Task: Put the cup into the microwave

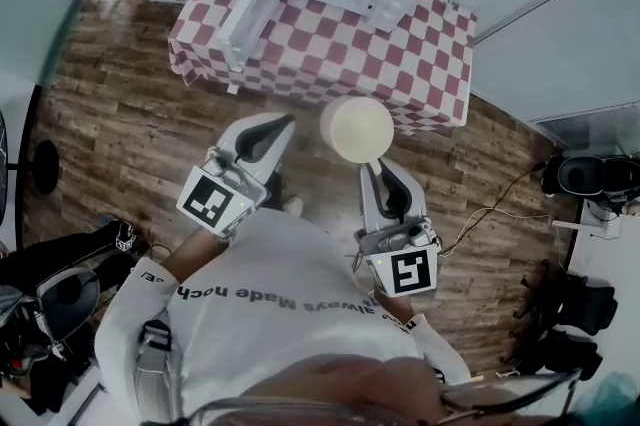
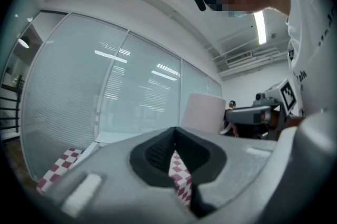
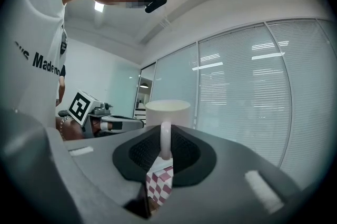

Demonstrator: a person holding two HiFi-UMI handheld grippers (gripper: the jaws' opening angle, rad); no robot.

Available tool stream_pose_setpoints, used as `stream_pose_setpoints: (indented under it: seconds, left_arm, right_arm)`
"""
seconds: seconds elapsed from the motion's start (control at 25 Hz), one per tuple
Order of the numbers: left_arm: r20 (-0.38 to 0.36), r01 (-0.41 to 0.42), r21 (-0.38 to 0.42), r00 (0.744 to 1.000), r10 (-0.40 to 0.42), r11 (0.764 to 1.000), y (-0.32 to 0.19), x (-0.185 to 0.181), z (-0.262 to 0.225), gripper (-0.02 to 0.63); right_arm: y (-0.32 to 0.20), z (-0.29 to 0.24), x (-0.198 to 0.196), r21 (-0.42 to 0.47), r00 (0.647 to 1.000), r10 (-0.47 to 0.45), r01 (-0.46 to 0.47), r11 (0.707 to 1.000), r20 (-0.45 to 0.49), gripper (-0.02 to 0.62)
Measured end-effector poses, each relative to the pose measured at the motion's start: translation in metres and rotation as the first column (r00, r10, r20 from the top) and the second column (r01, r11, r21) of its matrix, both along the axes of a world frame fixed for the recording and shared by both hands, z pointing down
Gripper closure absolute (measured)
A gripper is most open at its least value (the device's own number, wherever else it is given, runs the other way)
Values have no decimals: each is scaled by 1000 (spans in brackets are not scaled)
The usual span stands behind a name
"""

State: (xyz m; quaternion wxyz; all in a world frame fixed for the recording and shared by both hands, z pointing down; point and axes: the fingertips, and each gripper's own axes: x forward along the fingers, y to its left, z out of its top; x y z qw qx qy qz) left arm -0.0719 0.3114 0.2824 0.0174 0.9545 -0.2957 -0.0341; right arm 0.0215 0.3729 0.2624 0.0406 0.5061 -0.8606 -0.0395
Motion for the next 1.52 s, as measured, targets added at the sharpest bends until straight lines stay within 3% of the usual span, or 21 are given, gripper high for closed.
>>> stream_pose_setpoints:
  seconds: [0.92, 1.52]
  left_arm:
    - [-15, -80, -14, 997, 80, 997, -221, -27, 3, 603]
    - [-30, -83, -43, 996, 82, 996, -293, -33, 8, 603]
  right_arm:
    - [-228, -9, -39, 15, 998, 58, -58, 998, 13, 554]
    - [-302, -2, -43, -8, 998, 67, -67, 998, 18, 554]
